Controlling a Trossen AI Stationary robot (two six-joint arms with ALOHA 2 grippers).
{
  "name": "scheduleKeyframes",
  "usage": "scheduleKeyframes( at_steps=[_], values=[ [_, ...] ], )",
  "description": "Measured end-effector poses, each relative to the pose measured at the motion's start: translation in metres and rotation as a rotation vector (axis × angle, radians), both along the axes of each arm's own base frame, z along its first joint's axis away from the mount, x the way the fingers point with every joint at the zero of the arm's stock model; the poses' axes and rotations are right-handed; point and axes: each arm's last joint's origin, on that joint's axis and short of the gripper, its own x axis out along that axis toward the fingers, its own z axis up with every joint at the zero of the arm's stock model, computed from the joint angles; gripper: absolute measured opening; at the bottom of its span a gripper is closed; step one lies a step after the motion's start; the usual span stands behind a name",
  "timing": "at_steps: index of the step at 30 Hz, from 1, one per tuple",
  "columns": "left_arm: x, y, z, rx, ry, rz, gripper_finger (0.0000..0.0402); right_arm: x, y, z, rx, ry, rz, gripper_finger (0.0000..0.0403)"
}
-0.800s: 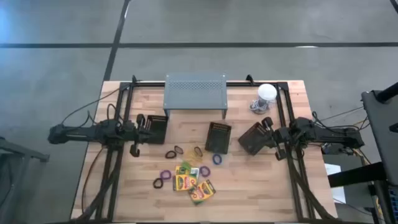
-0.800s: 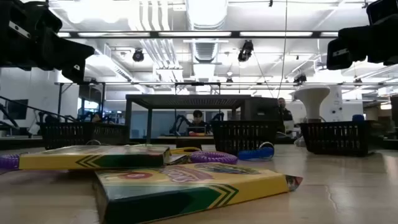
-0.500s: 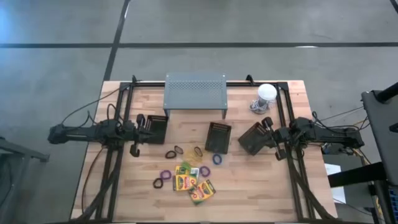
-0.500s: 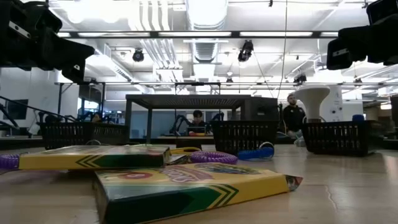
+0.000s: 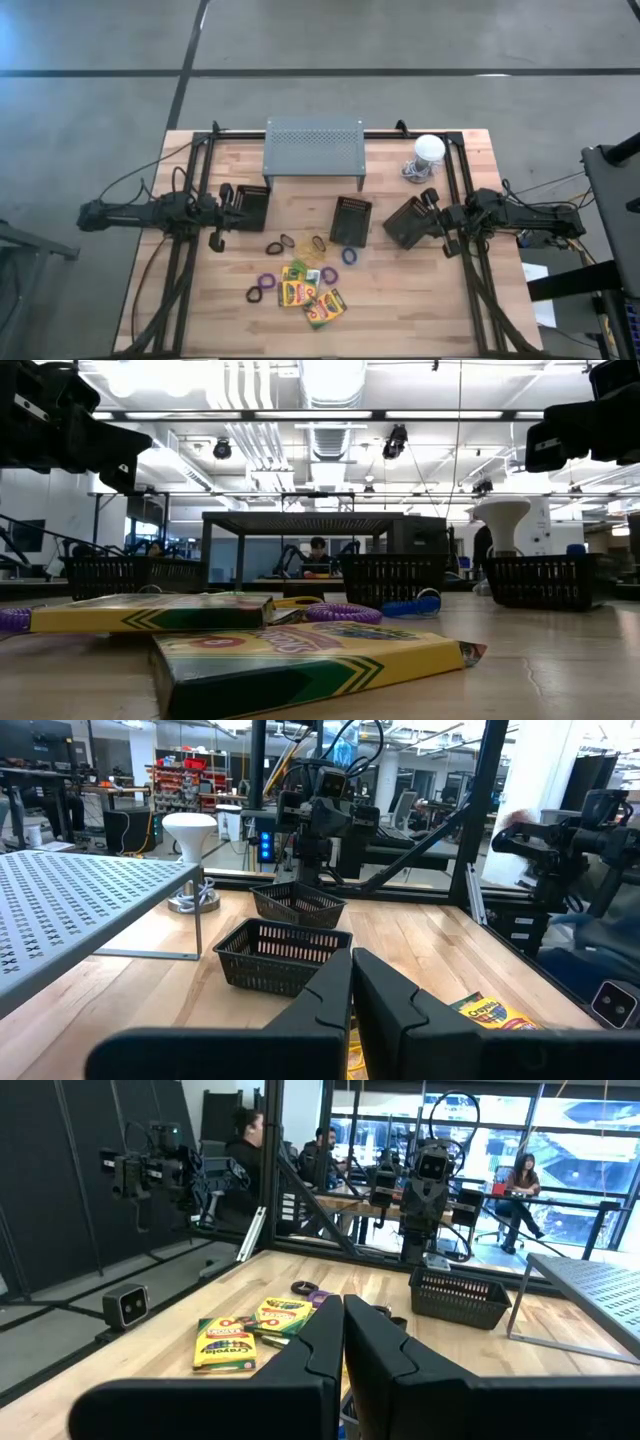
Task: Pick & Place Office Desk Supplies
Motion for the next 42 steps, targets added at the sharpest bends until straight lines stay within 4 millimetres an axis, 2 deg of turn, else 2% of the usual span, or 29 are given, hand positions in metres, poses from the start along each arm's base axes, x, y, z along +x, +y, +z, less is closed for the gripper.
scheduleKeyframes(
  at_steps=[19,24,26,29,32,35,38,42],
  values=[
    [0.0,0.0,0.0,0.0,0.001,0.0,0.0019,0.0,0.0,0.0,-0.005,-0.002,0.0,0.0008],
    [0.0,0.0,0.0,0.0,0.0,0.0,0.0019,-0.001,0.0,0.009,-0.106,-0.122,-0.025,0.0008],
    [0.0,0.0,0.0,0.0,0.0,0.0,0.0019,-0.002,0.0,0.015,-0.038,-0.175,-0.019,0.0008],
    [0.0,0.0,0.0,0.0,0.0,0.0,0.0019,-0.004,0.0,0.023,0.159,-0.199,0.014,0.0008],
    [0.0,0.0,0.0,0.0,0.001,0.0,0.0019,-0.003,-0.001,0.027,0.186,-0.222,-0.001,0.0008],
    [0.0,0.0,0.0,0.0,0.001,0.0,0.0019,0.003,-0.002,0.022,0.217,-0.156,-0.03,0.0008],
    [0.0,0.0,0.0,0.0,0.001,0.0,0.0019,0.013,-0.005,0.016,0.237,-0.05,-0.14,0.0008],
    [0.0,0.0,0.0,0.0,0.001,0.0,0.0019,0.032,-0.008,0.02,0.201,0.086,-0.252,0.0009]
  ],
)
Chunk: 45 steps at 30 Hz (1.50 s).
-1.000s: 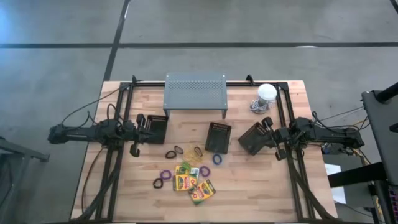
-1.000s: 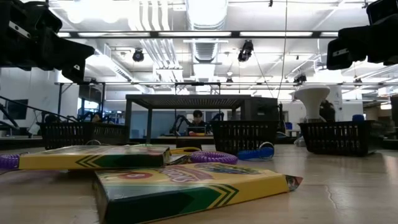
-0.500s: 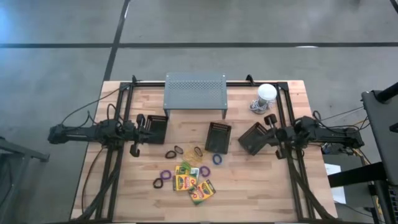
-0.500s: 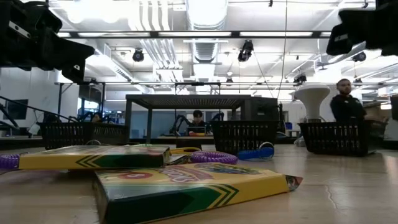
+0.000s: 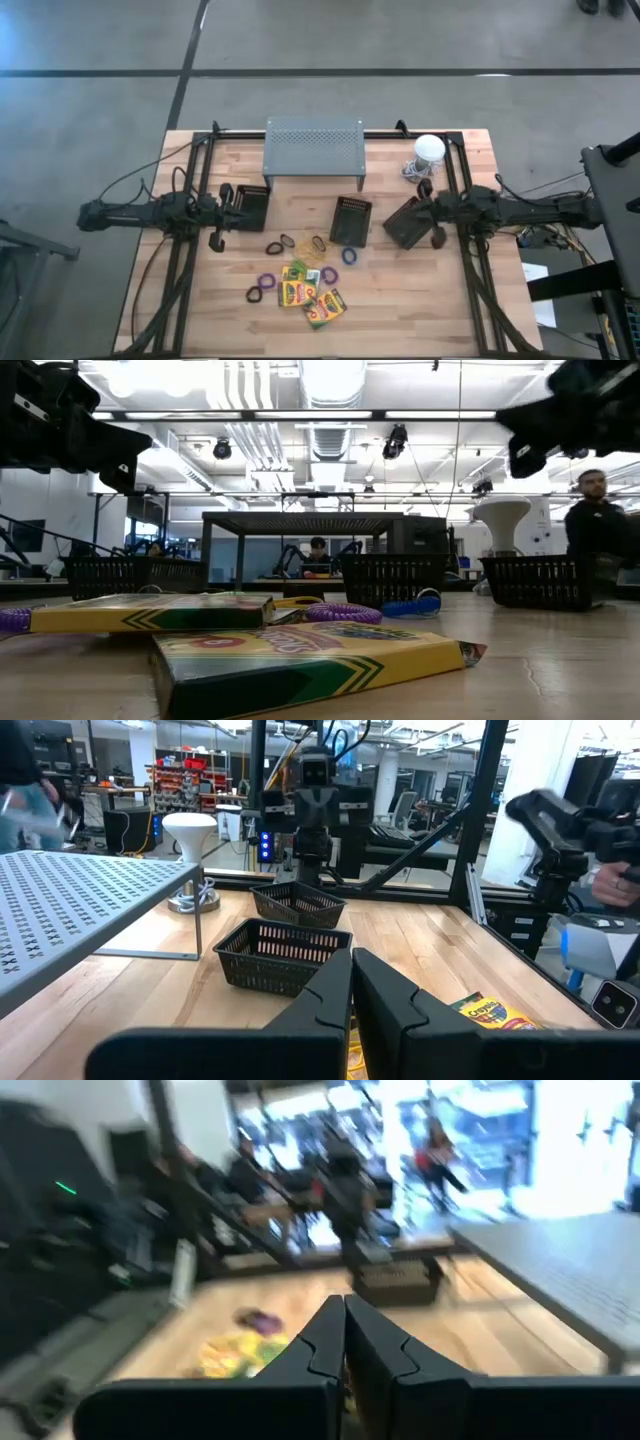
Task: Pick & Place Office Desk Supplies
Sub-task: Put the black bin on the shelf
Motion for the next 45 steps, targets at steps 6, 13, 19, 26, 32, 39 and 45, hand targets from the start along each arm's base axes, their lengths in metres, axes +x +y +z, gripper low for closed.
scheduleKeyframes(
  at_steps=[6,13,19,26,32,39,45],
  values=[
    [0.0,0.0,0.0,0.0,0.0,0.0,0.0019,0.048,-0.002,0.028,-0.09,0.311,-0.027,0.0013],
    [0.0,0.0,0.0,0.0,0.0,0.0,0.0019,0.129,-0.005,0.054,-0.102,0.606,-0.016,0.0065],
    [0.0,0.0,0.0,0.0,0.0,0.0,0.0019,0.191,-0.006,0.065,-0.059,0.92,-0.017,0.0128],
    [0.0,0.0,0.0,0.0,0.0,0.0,0.0019,0.233,-0.002,0.057,-0.043,1.175,0.019,0.0193],
    [0.0,0.0,0.0,0.0,0.0,0.0,0.0019,0.246,0.025,0.048,-0.047,1.217,0.079,0.0231],
    [0.0,0.0,0.0,0.0,0.0,0.0,0.0019,0.241,0.05,0.022,-0.064,1.298,-0.02,0.0251],
    [0.0,0.0,0.0,0.0,0.0,0.0,0.0019,0.229,0.063,0.003,-0.077,1.362,-0.098,0.0237]
  ],
)
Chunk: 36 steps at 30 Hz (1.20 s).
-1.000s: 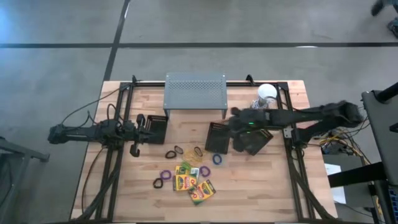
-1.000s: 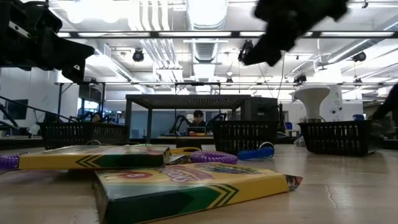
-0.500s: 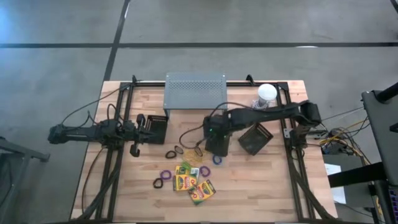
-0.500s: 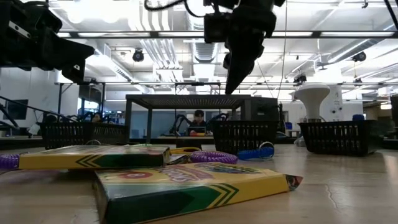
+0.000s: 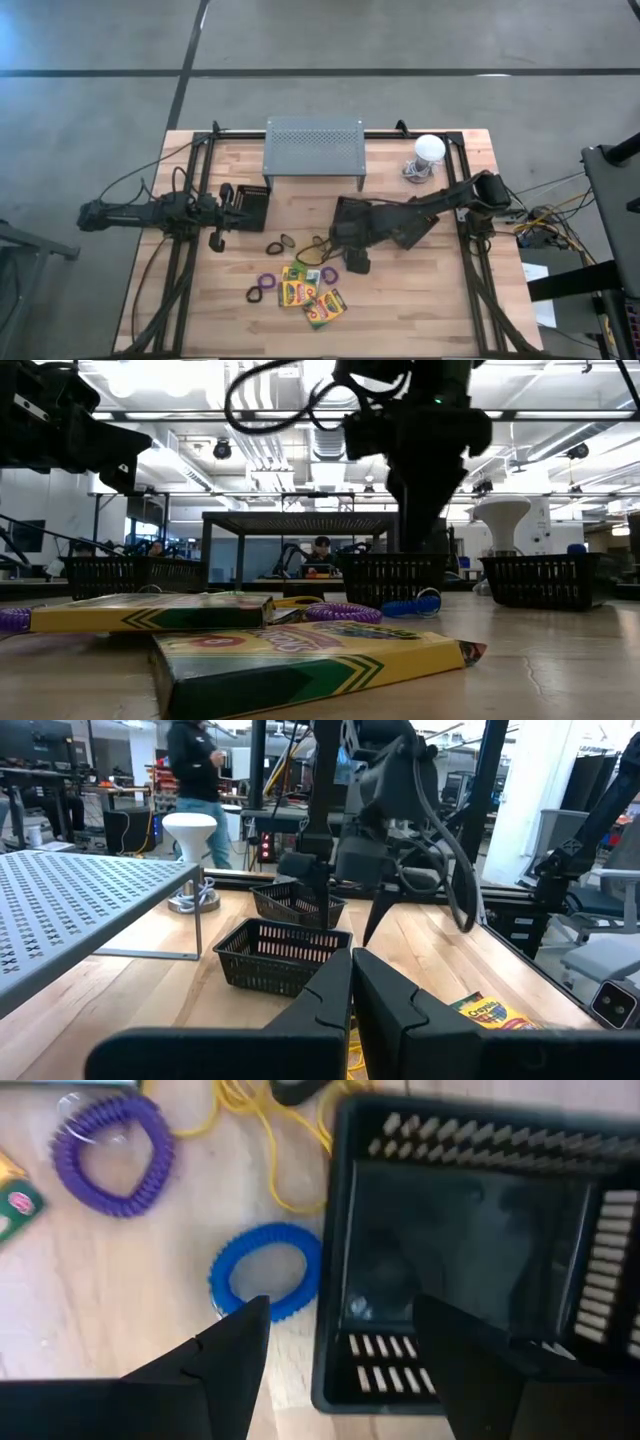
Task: Pick & Place Office Desk Supplies
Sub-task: Put the black bin on the shelf
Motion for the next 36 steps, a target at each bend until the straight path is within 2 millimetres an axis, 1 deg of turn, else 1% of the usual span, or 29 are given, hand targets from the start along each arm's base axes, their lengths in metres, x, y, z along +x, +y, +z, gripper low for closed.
scheduleKeyframes(
  at_steps=[3,7,14,19,25,28,31,32,36],
  values=[
    [0.0,0.0,0.0,0.0,0.0,0.0,0.0019,-0.006,0.0,-0.01,-0.003,0.017,-0.016,0.0229],
    [0.0,0.0,0.0,0.0,0.0,0.0,0.0019,-0.009,0.0,-0.027,0.003,-0.008,-0.016,0.0221],
    [0.0,0.0,0.0,0.0,0.0,0.0,0.0019,-0.012,-0.001,-0.037,0.003,-0.031,0.007,0.0202],
    [0.0,0.0,0.0,0.0,0.0,0.0,0.0019,-0.011,-0.001,-0.041,0.005,-0.054,0.018,0.0162],
    [0.0,0.0,0.0,0.0,0.0,0.0,0.0019,-0.012,-0.001,-0.044,0.005,-0.058,0.02,0.0089],
    [0.0,0.0,0.0,0.0,0.0,0.0,0.0019,-0.008,0.0,-0.036,0.005,-0.058,0.017,0.0051],
    [0.0,0.0,0.0,0.0,0.0,0.0,0.0019,-0.004,0.007,-0.021,0.011,-0.087,0.03,0.0021],
    [0.0,0.0,0.0,0.0,0.0,0.0,0.0019,-0.003,0.01,-0.016,0.011,-0.091,0.04,0.0014],
    [0.0,0.0,0.0,0.0,0.0,0.0,0.0019,0.001,0.025,0.009,0.014,-0.097,0.082,0.001]
  ],
)
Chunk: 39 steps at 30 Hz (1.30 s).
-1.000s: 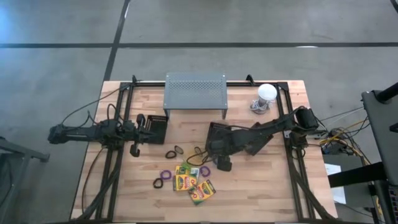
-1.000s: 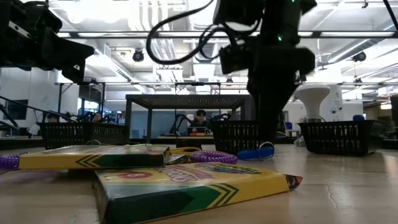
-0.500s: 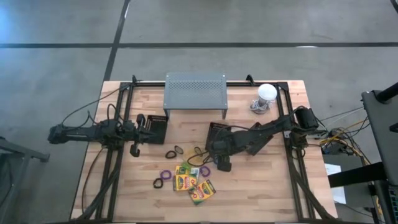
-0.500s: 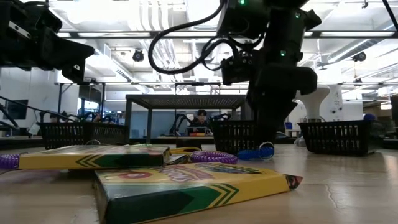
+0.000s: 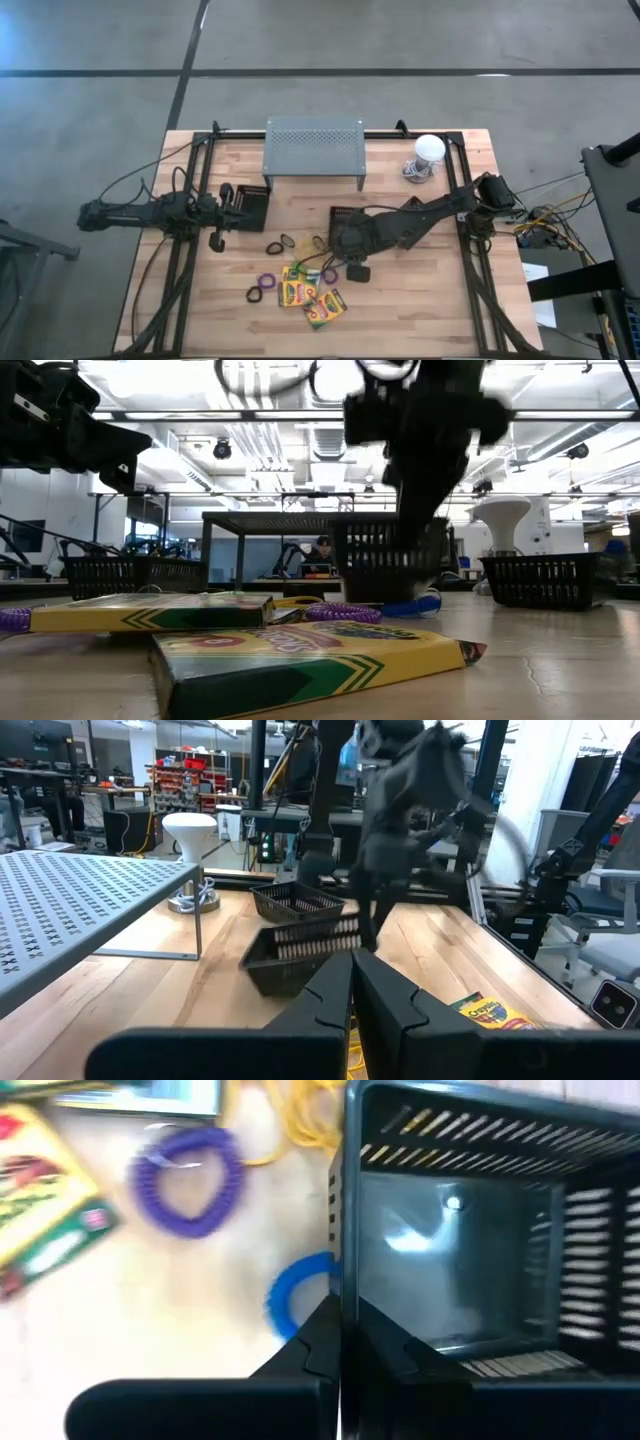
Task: Pick & Place Office Desk Supplies
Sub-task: Put the black bin on the shelf
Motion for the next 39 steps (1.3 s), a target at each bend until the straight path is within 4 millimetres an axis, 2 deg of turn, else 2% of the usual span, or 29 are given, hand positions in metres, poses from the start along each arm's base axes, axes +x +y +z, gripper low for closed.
scheduleKeyframes(
  at_steps=[7,12,15,20,24,26,28,32,39],
  values=[
    [0.0,0.0,0.0,0.0,0.0,0.0,0.0019,0.007,0.025,0.049,-0.058,-0.086,0.142,0.0009],
    [0.0,0.0,0.0,0.0,0.001,0.0,0.0019,0.004,0.025,0.097,-0.179,-0.175,0.263,0.0009],
    [0.0,0.0,0.0,0.0,0.0,0.0,0.0019,0.002,0.002,0.125,-0.214,-0.195,0.28,0.0009],
    [0.0,0.0,0.0,0.0,0.0,0.0,0.0019,0.0,-0.078,0.15,-0.288,-0.143,0.179,0.0009],
    [0.0,0.0,0.0,0.0,0.0,0.0,0.0019,-0.002,-0.147,0.152,-0.298,-0.133,0.043,0.0009],
    [0.0,0.0,0.0,0.0,0.0,0.0,0.0019,-0.005,-0.177,0.146,-0.273,-0.119,0.01,0.0009],
    [0.0,0.0,0.0,0.0,0.0,0.0,0.0019,-0.01,-0.199,0.136,-0.24,-0.088,-0.014,0.0009],
    [0.0,0.0,0.0,0.0,0.0,0.0,0.0019,-0.016,-0.217,0.121,-0.242,-0.034,-0.027,0.0009],
    [0.0,0.0,0.0,0.0,0.001,0.0,0.0019,-0.01,-0.22,0.111,-0.271,-0.08,0.004,0.0009]
  ],
)
